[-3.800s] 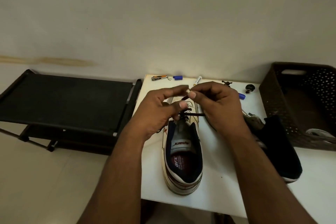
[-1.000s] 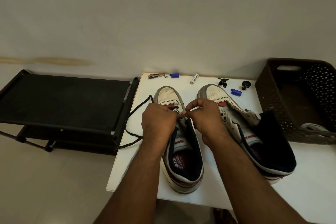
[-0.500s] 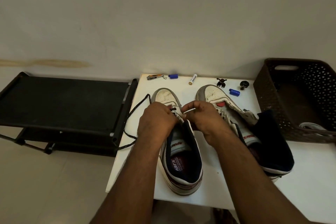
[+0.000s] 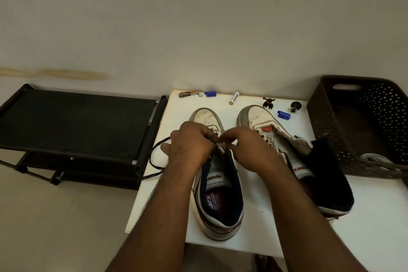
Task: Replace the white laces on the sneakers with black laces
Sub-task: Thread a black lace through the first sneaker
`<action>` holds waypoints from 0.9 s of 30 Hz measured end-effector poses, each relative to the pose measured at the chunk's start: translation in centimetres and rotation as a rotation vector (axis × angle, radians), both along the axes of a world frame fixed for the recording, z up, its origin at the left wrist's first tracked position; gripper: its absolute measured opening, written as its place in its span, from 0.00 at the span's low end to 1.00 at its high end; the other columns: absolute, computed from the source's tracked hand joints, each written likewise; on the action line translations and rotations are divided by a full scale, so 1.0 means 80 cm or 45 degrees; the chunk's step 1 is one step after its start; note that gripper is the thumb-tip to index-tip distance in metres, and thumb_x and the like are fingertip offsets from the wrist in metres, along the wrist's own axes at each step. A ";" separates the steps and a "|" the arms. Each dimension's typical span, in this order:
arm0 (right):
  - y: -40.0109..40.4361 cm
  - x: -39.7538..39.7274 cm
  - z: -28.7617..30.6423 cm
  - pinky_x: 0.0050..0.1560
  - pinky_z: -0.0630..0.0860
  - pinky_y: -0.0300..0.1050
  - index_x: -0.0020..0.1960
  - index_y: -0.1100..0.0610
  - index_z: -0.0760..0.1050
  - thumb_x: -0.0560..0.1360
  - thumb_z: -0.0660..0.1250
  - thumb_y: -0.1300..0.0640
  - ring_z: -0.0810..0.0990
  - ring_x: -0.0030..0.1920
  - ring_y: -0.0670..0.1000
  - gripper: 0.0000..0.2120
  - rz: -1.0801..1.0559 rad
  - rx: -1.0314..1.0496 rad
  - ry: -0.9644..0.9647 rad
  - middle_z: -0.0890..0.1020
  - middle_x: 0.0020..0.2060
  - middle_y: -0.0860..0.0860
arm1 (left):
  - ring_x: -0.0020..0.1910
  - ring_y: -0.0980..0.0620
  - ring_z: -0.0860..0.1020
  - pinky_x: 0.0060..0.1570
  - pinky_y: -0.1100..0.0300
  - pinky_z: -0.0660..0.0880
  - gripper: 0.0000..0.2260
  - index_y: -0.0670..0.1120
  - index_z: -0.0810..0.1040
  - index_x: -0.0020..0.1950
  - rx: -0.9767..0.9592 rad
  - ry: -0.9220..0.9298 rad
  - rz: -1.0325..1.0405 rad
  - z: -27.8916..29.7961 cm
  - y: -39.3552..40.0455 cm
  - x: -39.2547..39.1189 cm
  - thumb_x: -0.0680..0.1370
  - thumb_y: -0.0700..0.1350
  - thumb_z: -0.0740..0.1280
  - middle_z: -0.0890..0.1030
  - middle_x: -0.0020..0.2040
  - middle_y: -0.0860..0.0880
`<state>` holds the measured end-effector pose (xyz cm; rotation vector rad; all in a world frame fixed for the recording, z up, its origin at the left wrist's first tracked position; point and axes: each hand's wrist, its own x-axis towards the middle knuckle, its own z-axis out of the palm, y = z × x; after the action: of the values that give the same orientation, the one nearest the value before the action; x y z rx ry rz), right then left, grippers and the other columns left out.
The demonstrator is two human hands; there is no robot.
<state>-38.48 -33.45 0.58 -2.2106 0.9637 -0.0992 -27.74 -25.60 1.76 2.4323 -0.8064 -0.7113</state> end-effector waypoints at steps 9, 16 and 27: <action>-0.002 0.000 0.048 0.35 0.65 0.37 0.41 0.54 0.76 0.79 0.62 0.62 0.71 0.35 0.45 0.09 -0.645 0.588 -0.795 0.78 0.35 0.47 | 0.59 0.48 0.73 0.54 0.51 0.61 0.08 0.57 0.82 0.42 0.017 0.111 0.054 0.001 0.006 0.008 0.71 0.43 0.75 0.80 0.55 0.54; -0.019 -0.036 0.091 0.33 0.73 0.40 0.50 0.47 0.70 0.77 0.64 0.65 0.74 0.34 0.41 0.13 -0.695 0.420 -1.389 0.80 0.46 0.47 | 0.59 0.48 0.73 0.58 0.48 0.57 0.08 0.57 0.80 0.43 0.047 0.087 0.102 0.005 0.005 0.005 0.72 0.43 0.73 0.79 0.54 0.55; 0.002 -0.005 0.007 0.51 0.77 0.44 0.56 0.56 0.79 0.75 0.65 0.64 0.80 0.50 0.52 0.11 0.073 -0.059 0.181 0.82 0.52 0.53 | 0.62 0.48 0.72 0.64 0.45 0.55 0.10 0.59 0.78 0.42 0.035 0.018 0.104 0.007 0.005 0.005 0.72 0.43 0.72 0.79 0.55 0.55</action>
<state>-38.92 -33.29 1.13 -2.3109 0.9821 0.0637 -27.36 -25.22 2.36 2.4667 -0.6918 -0.7125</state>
